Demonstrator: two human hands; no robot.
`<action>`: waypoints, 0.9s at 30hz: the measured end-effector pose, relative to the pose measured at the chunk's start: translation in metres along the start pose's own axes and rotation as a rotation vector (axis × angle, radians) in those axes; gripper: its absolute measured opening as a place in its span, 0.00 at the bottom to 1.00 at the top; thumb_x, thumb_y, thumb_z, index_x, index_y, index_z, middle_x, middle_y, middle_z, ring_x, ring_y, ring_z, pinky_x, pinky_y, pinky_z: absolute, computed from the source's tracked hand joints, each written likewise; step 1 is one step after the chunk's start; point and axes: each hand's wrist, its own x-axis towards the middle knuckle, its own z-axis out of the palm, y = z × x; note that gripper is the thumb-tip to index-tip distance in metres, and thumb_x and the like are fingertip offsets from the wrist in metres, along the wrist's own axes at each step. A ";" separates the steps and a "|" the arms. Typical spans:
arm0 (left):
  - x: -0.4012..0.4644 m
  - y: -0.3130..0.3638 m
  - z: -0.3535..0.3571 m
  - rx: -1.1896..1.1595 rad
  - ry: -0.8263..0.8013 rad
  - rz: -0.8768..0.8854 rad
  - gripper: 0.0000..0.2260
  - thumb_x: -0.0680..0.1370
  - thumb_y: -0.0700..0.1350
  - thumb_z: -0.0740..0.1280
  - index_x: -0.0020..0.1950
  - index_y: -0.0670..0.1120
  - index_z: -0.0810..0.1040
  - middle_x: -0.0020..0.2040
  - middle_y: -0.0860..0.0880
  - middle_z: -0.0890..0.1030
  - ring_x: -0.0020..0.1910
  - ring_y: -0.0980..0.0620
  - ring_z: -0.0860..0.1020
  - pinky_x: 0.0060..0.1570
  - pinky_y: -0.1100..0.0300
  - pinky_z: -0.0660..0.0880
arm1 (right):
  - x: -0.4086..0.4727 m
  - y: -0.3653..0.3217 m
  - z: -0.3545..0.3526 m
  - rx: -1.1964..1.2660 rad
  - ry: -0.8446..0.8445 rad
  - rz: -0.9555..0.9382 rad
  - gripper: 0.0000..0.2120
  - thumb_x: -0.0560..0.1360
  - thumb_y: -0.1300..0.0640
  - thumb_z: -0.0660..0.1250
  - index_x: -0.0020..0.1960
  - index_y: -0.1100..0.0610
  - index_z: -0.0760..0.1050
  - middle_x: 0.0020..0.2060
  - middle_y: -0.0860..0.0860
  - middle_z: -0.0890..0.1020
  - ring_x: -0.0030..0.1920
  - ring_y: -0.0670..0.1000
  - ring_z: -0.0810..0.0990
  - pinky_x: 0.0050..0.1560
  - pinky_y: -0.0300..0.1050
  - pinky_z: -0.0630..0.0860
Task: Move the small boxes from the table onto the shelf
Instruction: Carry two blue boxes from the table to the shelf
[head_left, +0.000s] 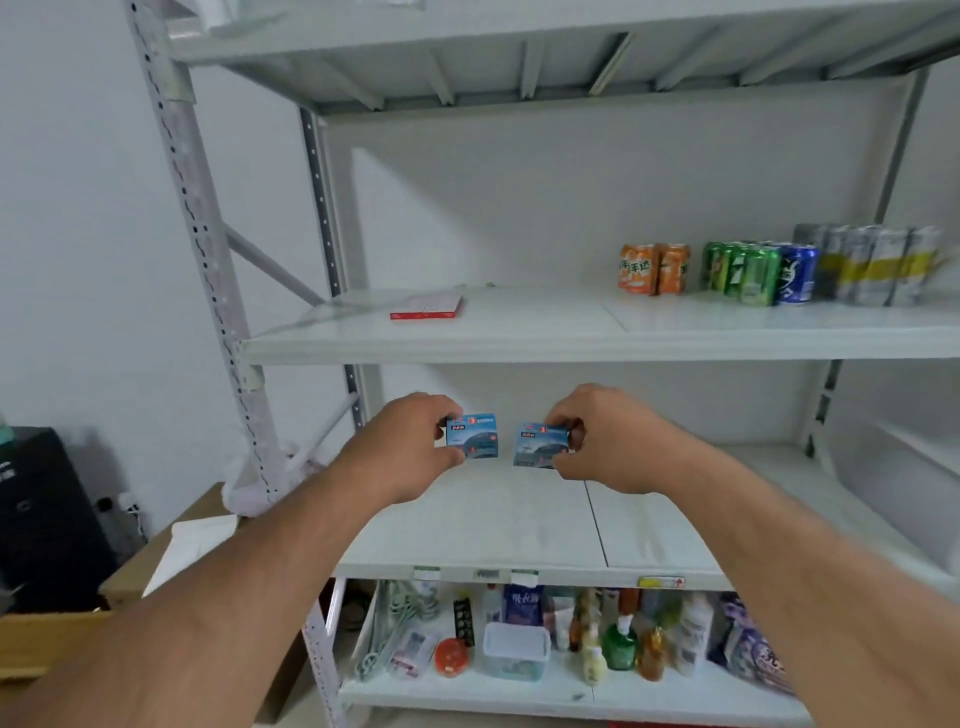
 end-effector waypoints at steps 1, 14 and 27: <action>0.010 0.000 0.000 0.003 -0.003 0.011 0.15 0.74 0.48 0.73 0.59 0.53 0.78 0.53 0.53 0.78 0.51 0.55 0.77 0.53 0.54 0.76 | 0.008 0.004 -0.003 0.003 0.008 0.007 0.13 0.70 0.54 0.72 0.55 0.50 0.82 0.46 0.46 0.75 0.38 0.44 0.74 0.39 0.40 0.72; 0.160 -0.050 -0.022 -0.030 -0.007 0.142 0.14 0.73 0.47 0.73 0.58 0.52 0.79 0.51 0.52 0.79 0.48 0.51 0.79 0.52 0.50 0.78 | 0.144 0.009 -0.030 -0.098 0.088 0.079 0.15 0.71 0.55 0.73 0.58 0.51 0.82 0.45 0.43 0.78 0.46 0.47 0.78 0.50 0.46 0.79; 0.300 -0.083 -0.011 0.009 -0.009 0.155 0.11 0.72 0.47 0.73 0.54 0.48 0.81 0.47 0.51 0.80 0.47 0.48 0.79 0.51 0.51 0.77 | 0.281 0.067 -0.037 -0.121 0.062 0.111 0.15 0.73 0.55 0.73 0.59 0.50 0.82 0.38 0.40 0.76 0.38 0.41 0.75 0.36 0.36 0.69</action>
